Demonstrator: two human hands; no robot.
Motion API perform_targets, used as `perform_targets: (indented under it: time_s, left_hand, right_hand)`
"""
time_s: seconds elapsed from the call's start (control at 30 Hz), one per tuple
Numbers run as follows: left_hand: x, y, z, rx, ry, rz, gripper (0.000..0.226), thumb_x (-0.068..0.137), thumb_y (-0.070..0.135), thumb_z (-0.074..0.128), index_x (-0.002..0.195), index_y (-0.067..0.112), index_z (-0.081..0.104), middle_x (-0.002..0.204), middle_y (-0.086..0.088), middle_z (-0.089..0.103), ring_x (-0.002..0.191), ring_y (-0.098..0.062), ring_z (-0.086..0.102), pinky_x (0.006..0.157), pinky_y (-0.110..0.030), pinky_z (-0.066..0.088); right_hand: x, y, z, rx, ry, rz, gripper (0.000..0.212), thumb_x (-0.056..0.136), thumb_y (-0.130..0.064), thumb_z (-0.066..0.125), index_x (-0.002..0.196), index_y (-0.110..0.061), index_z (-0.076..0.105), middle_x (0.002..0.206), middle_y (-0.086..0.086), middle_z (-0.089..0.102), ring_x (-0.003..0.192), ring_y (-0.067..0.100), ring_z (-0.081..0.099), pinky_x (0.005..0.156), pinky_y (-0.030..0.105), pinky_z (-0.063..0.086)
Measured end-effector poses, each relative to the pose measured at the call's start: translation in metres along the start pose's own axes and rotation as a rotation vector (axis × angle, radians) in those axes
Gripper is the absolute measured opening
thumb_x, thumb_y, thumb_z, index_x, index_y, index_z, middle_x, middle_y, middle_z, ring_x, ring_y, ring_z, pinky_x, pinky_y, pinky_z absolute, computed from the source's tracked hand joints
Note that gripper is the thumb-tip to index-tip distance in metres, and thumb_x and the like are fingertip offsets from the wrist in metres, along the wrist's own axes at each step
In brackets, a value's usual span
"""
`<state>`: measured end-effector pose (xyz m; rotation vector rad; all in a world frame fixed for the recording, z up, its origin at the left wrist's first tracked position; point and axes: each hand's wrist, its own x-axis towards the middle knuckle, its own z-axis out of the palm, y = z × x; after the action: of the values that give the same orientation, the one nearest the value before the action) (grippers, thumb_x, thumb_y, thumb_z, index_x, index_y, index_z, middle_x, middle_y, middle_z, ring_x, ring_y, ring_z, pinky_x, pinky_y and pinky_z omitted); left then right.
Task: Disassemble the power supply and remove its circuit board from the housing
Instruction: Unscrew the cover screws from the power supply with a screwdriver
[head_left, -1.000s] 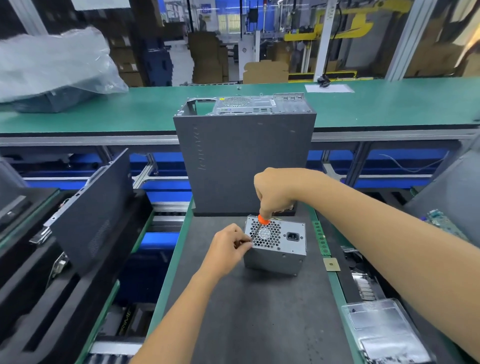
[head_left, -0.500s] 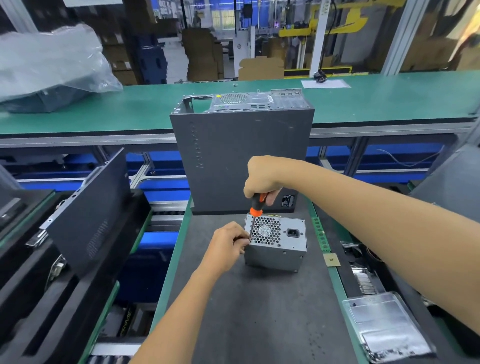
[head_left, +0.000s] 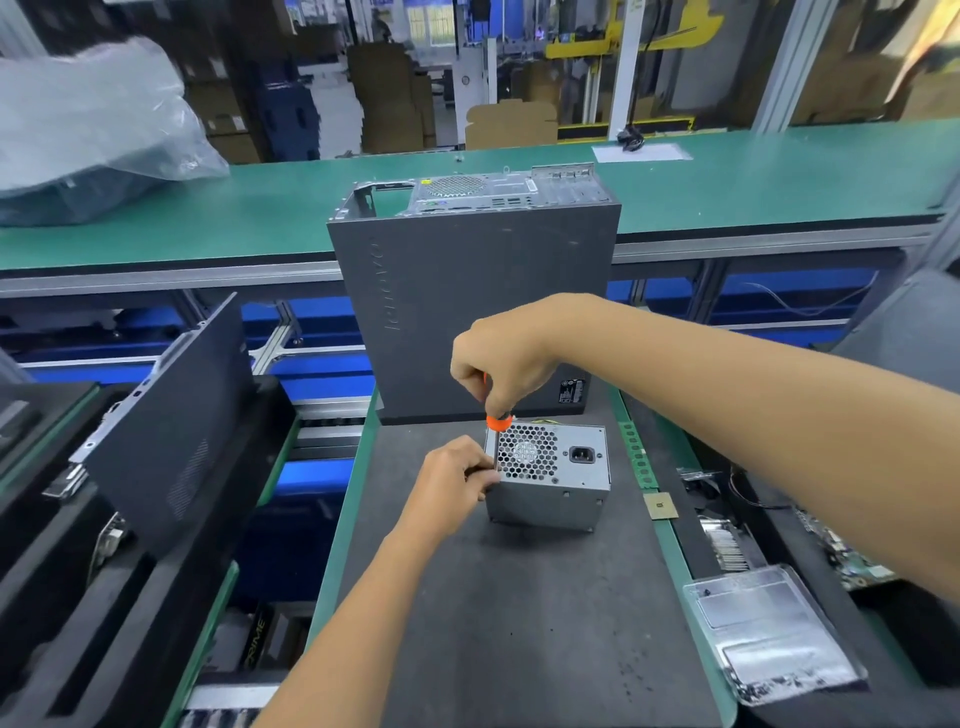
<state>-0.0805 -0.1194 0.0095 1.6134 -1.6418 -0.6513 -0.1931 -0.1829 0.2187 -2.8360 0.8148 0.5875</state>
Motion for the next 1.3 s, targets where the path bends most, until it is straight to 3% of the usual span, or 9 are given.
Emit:
perform_targets:
  time_s: [0.17, 0.33, 0.43, 0.6, 0.77, 0.93, 1.03, 1.2, 1.3]
  left_hand:
    - [-0.001, -0.001, -0.002, 0.13, 0.032, 0.127, 0.014, 0.082, 0.015, 0.072, 0.073, 0.005, 0.07, 0.077, 0.005, 0.059, 0.059, -0.012, 0.057, 0.061, -0.026, 0.048]
    - [0.005, 0.002, -0.005, 0.111, 0.024, 0.111, 0.012, 0.081, 0.017, 0.073, 0.075, 0.007, 0.072, 0.077, 0.007, 0.06, 0.059, -0.007, 0.057, 0.063, -0.026, 0.05]
    - [0.005, 0.003, -0.006, 0.097, -0.004, 0.082, 0.011, 0.081, 0.017, 0.074, 0.074, 0.008, 0.071, 0.077, 0.008, 0.059, 0.059, -0.008, 0.058, 0.063, -0.029, 0.052]
    - [0.004, 0.008, -0.007, 0.067, -0.028, 0.051, 0.012, 0.08, 0.017, 0.075, 0.073, 0.009, 0.07, 0.078, 0.004, 0.06, 0.06, -0.014, 0.059, 0.063, -0.033, 0.053]
    - [0.002, 0.007, -0.006, 0.087, -0.02, 0.049, 0.013, 0.077, 0.02, 0.077, 0.069, 0.013, 0.069, 0.073, 0.01, 0.058, 0.062, -0.006, 0.055, 0.063, -0.022, 0.047]
    - [0.003, 0.008, -0.006, 0.051, -0.019, 0.021, 0.012, 0.075, 0.02, 0.079, 0.068, 0.015, 0.07, 0.072, 0.011, 0.059, 0.058, -0.004, 0.055, 0.062, -0.023, 0.048]
    - [0.006, 0.009, -0.008, 0.039, -0.03, -0.002, 0.014, 0.074, 0.02, 0.08, 0.066, 0.017, 0.069, 0.073, 0.009, 0.06, 0.058, -0.007, 0.056, 0.06, -0.026, 0.049]
    - [0.007, 0.008, -0.01, 0.002, -0.007, -0.014, 0.028, 0.072, 0.02, 0.081, 0.056, 0.029, 0.06, 0.07, 0.008, 0.06, 0.057, -0.006, 0.055, 0.056, -0.019, 0.044]
    - [0.006, 0.005, -0.008, 0.013, 0.028, 0.007, 0.026, 0.07, 0.02, 0.083, 0.055, 0.023, 0.062, 0.066, 0.008, 0.059, 0.06, -0.005, 0.055, 0.058, -0.013, 0.04]
  right_hand:
    - [-0.007, 0.011, 0.002, 0.222, 0.183, 0.025, 0.025, 0.074, -0.036, 0.077, 0.081, -0.014, 0.066, 0.061, -0.005, 0.069, 0.059, 0.01, 0.067, 0.058, 0.023, 0.048]
    - [-0.009, 0.008, 0.008, 0.197, 0.217, 0.329, 0.066, 0.086, -0.069, 0.042, 0.064, -0.008, 0.052, 0.037, 0.006, 0.058, 0.043, 0.022, 0.064, 0.054, 0.028, 0.048]
    - [-0.007, 0.002, 0.004, 0.236, 0.147, 0.289, 0.052, 0.09, -0.053, 0.046, 0.064, -0.008, 0.051, 0.04, 0.007, 0.06, 0.04, 0.022, 0.058, 0.058, 0.029, 0.047]
    - [-0.011, 0.003, -0.009, 0.044, -0.008, 0.039, 0.021, 0.081, -0.023, 0.068, 0.095, -0.011, 0.059, 0.079, -0.004, 0.062, 0.073, 0.019, 0.058, 0.06, 0.028, 0.04]
    - [-0.017, 0.001, -0.01, 0.037, -0.009, -0.078, 0.033, 0.07, 0.01, 0.062, 0.09, -0.017, 0.067, 0.095, -0.005, 0.061, 0.093, 0.021, 0.056, 0.073, 0.036, 0.048]
    - [-0.019, -0.002, -0.002, 0.134, 0.05, 0.198, 0.036, 0.09, -0.047, 0.056, 0.112, -0.02, 0.045, 0.079, -0.003, 0.052, 0.062, 0.021, 0.066, 0.061, 0.033, 0.046]
    - [-0.014, -0.004, 0.002, -0.244, 0.103, 0.189, 0.027, 0.102, -0.032, 0.034, 0.111, -0.013, 0.051, 0.082, 0.006, 0.053, 0.061, 0.022, 0.056, 0.049, 0.031, 0.034]
    - [-0.017, -0.004, -0.006, -0.024, 0.214, -0.06, 0.019, 0.09, -0.031, 0.062, 0.094, -0.014, 0.056, 0.083, -0.007, 0.053, 0.083, 0.018, 0.048, 0.058, 0.028, 0.034]
    - [-0.019, -0.009, -0.008, 0.063, 0.197, -0.185, 0.023, 0.079, -0.008, 0.068, 0.097, -0.017, 0.058, 0.088, -0.01, 0.053, 0.082, 0.013, 0.046, 0.064, 0.028, 0.036]
